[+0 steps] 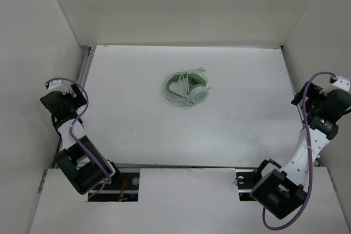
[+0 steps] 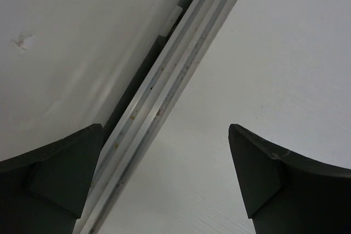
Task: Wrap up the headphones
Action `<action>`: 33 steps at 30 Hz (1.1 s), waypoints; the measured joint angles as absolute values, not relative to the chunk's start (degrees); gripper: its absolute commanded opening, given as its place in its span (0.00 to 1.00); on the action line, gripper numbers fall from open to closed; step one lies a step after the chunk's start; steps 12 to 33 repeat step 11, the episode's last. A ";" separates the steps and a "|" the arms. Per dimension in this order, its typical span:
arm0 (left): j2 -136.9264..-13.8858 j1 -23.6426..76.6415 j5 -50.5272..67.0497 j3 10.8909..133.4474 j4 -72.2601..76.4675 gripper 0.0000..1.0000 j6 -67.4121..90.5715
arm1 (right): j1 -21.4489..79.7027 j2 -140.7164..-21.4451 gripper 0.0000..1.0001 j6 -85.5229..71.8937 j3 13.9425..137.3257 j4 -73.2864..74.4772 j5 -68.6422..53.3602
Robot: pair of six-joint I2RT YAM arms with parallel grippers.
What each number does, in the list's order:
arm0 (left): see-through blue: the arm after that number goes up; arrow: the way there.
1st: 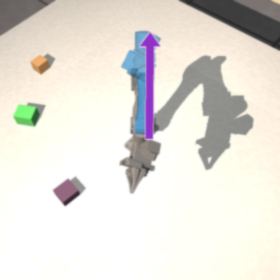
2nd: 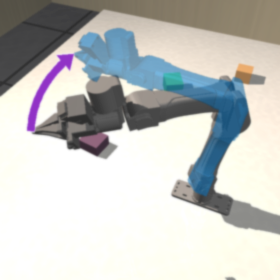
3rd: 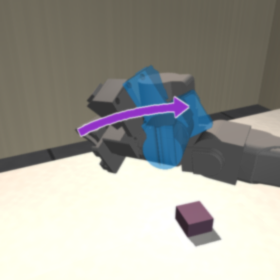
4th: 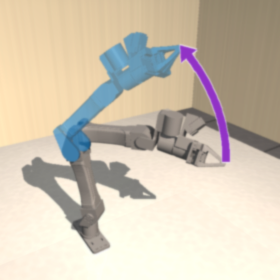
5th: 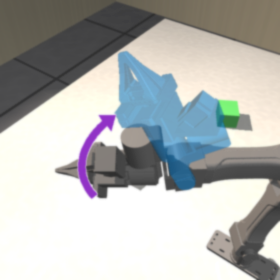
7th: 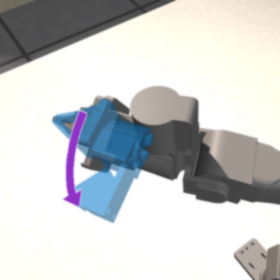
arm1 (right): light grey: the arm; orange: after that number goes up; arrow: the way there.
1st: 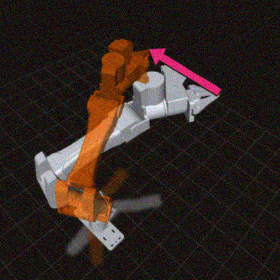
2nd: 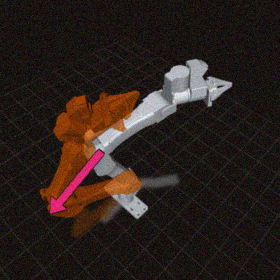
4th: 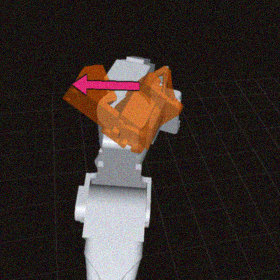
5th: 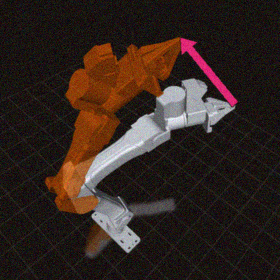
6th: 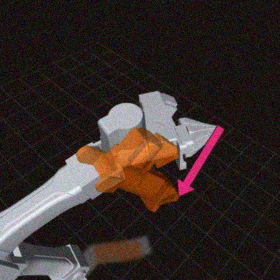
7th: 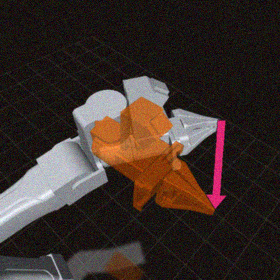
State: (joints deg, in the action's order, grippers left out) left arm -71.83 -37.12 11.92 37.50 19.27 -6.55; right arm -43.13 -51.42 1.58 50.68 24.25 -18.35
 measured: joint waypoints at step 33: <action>-67.07 -40.62 12.43 30.94 22.11 1.00 -8.16 | -44.01 -52.01 1.00 1.74 48.64 22.37 -18.28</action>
